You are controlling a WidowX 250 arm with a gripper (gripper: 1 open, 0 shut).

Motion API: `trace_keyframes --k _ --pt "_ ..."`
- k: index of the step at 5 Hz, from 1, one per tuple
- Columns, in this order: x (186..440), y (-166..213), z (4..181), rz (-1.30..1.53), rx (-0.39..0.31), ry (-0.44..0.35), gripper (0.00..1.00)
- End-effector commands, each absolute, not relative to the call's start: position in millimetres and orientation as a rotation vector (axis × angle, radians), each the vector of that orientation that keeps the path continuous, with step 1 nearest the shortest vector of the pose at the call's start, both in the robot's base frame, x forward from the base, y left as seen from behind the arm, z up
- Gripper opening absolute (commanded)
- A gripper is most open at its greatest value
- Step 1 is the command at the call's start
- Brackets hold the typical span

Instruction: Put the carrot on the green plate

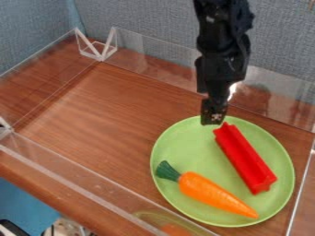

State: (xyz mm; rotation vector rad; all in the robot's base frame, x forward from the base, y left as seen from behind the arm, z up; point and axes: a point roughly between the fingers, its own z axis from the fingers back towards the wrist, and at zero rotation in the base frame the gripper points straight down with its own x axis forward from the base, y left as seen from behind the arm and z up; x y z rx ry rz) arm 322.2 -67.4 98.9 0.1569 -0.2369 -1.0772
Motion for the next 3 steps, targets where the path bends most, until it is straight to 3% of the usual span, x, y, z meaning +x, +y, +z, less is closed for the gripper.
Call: trace_keyframes --k 1,2,3 --pt "323.3 -74.7 152.1 -1.069 0.233 -0.315 1.0" --pt "311.4 -75.0 178.3 -1.052 0.281 -0.332 1.0" --pt "300.8 -76.3 165.3 -1.06 0.249 -0.341 0.0"
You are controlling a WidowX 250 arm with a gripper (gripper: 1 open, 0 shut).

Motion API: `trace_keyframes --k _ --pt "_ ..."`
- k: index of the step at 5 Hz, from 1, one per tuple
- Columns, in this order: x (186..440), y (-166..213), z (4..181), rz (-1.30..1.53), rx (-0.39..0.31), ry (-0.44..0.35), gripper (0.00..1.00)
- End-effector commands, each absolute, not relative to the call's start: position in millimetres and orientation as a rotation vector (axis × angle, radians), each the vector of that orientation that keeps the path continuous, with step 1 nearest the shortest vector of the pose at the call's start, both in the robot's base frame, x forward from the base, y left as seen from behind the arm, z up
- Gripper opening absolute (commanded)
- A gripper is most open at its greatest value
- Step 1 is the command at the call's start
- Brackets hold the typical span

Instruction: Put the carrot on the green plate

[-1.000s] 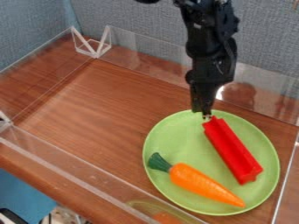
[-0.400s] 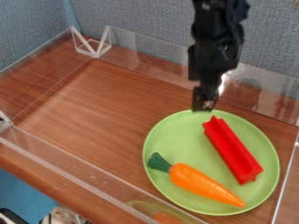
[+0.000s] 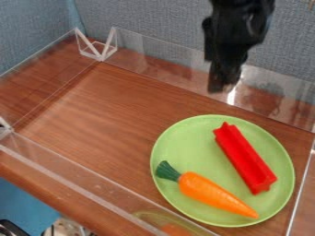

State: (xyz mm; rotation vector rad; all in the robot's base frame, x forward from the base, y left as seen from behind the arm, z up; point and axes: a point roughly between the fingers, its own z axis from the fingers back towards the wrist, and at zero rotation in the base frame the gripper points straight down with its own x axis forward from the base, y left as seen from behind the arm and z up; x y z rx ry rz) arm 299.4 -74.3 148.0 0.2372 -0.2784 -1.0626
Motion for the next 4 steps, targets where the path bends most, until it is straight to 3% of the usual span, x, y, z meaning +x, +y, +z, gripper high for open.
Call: trace_keyframes --k 1,3,4 --pt "295.8 -74.2 152.4 -1.069 0.215 -0.347 1.0" --pt "299.6 -66.6 186.5 -1.06 0.243 -0.356 1.0" --pt "299.2 -68.6 178.8 -1.059 0.231 -0.378 1.0"
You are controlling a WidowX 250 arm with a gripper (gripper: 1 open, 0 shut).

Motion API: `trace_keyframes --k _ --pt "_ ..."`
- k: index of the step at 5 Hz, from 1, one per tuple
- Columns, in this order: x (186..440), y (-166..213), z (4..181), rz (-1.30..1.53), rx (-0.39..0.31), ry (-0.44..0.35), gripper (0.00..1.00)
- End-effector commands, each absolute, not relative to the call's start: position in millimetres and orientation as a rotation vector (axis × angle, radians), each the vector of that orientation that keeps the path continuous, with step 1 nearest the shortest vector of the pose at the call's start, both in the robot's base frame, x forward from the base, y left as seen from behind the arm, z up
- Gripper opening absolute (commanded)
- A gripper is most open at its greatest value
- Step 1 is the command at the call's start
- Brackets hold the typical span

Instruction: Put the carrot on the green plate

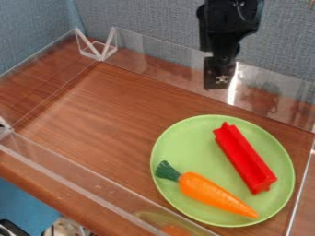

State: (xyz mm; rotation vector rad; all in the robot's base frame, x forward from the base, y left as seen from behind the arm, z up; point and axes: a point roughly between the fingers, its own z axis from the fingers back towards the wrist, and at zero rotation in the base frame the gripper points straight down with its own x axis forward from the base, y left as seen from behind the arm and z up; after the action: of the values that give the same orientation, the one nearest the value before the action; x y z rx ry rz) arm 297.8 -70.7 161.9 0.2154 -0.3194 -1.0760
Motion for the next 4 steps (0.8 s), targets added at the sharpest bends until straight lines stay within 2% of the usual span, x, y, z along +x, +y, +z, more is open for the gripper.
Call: trace_keyframes --k 1,4 --pt "293.7 -73.3 171.2 -1.055 0.208 -0.401 1.0" --pt "289.9 -70.8 179.4 -1.034 0.159 -0.408 1.0"
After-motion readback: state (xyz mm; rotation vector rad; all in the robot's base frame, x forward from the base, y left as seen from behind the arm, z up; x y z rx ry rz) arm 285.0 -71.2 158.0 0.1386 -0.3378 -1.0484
